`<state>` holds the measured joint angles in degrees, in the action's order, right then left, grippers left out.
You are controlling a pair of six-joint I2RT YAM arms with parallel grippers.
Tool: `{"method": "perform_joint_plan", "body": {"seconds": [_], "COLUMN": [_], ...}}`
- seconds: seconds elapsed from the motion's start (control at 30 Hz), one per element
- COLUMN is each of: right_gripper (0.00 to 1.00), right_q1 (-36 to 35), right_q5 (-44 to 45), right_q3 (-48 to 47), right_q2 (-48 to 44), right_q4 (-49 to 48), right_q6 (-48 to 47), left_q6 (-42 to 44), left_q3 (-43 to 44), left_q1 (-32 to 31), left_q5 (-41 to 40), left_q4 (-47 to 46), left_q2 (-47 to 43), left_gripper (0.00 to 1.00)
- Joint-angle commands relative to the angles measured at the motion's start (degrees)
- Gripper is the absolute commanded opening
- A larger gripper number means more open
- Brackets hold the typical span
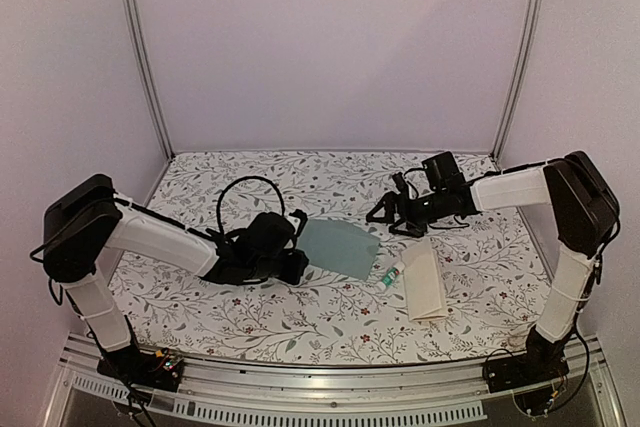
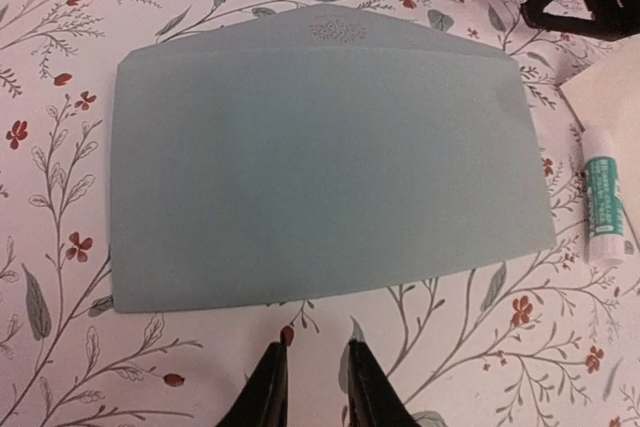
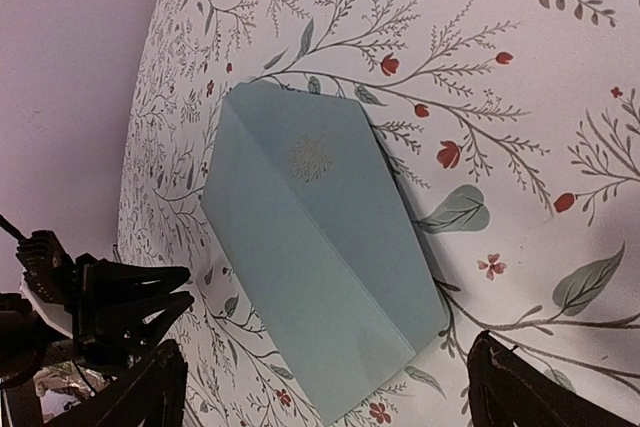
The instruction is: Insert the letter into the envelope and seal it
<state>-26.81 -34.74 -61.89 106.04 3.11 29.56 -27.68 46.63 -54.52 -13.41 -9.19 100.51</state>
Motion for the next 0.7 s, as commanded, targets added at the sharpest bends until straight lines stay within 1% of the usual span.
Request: {"method": "perform_joint_plan", "body": {"seconds": [0.0,0.2,0.37,0.47,0.57,0.67], "right_gripper": [0.96,0.95,0.94,0.92,0.9,0.87], "right_q1": [1.6,1.7,1.7,1.7,1.7,1.6], "right_q5": [-6.5,-7.9,-9.4,-11.8,-14.6,-16.8], "right_q3": [-3.7,-6.5,-7.2,-7.0,-6.1,-5.4], "right_q2": [5.7,11.7,13.8,14.6,15.0,15.3], "right_q4": [-2.7,-2.2,-2.1,-2.6,-5.9,-7.1], "right_q6": [2.0,2.5,2.7,2.9,3.8,4.1], "left_q6": [0.3,0.9,1.0,1.1,1.2,1.4], "left_q3": [-0.4,0.0,0.3,0.5,0.8,1.0], "left_q1": [1.4,2.5,3.4,3.8,4.2,4.7], "left_q5": [-1.2,-1.1,-0.3,0.4,0.8,1.1], "left_q4": [-2.8,-3.4,-4.6,-5.2,-5.4,-6.0], "left_q2": [1.3,2.8,4.8,6.2,7.2,8.0], "left_gripper": [0.21,0.19,0.19,0.18,0.17,0.17]}}
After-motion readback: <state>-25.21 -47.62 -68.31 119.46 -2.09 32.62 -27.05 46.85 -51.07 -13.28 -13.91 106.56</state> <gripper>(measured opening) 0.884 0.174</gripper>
